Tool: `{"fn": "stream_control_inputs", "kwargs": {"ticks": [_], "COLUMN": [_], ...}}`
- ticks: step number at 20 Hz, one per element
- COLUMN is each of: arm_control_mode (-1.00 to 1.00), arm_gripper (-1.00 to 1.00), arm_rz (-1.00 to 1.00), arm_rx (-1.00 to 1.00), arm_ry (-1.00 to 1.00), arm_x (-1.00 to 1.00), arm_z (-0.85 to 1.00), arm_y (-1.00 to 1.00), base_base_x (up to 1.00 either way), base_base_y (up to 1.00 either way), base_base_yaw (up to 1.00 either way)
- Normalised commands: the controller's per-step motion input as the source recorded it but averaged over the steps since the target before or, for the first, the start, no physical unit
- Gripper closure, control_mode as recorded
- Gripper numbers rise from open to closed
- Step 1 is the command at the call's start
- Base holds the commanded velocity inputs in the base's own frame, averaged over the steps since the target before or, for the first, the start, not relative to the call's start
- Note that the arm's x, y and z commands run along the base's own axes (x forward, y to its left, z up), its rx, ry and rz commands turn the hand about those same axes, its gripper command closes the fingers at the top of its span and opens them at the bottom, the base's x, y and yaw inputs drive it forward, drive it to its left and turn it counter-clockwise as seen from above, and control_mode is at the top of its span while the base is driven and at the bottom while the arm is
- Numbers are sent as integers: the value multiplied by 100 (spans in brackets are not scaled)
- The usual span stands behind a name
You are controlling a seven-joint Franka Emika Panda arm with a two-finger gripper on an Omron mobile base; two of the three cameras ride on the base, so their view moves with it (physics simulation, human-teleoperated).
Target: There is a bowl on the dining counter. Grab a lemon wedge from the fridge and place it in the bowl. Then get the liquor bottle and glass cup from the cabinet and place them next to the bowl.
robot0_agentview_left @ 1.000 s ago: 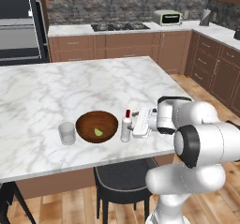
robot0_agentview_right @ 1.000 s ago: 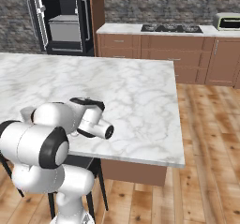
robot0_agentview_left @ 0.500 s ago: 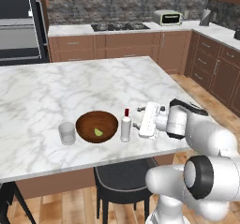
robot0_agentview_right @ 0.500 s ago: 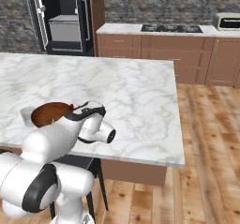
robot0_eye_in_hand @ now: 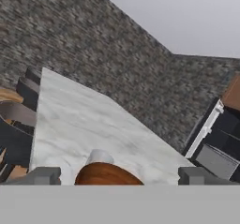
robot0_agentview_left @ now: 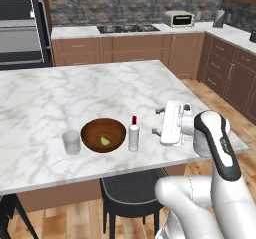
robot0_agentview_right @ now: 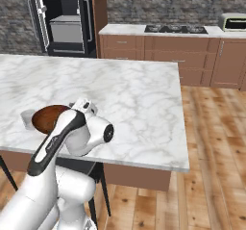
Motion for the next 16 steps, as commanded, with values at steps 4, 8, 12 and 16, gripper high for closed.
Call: {"fn": "stream_control_inputs", "kwargs": {"ticks": [4,8,12,16], "arm_control_mode": [-100,-100,-100,-100], "arm_gripper": [-100,-100,-100,-100], "arm_rz": [-2,-11,-17,-20], "arm_rx": [-23,-28,-31,-37], "arm_ry": [26,31,37,36], "arm_x": [-82,-78,-64,-54], "arm_z": [69,39,17,1], "arm_y": [0,0,0,0], "base_base_x": [0,0,0,0], "base_base_y": [0,0,0,0], "base_base_yaw": [0,0,0,0]}}
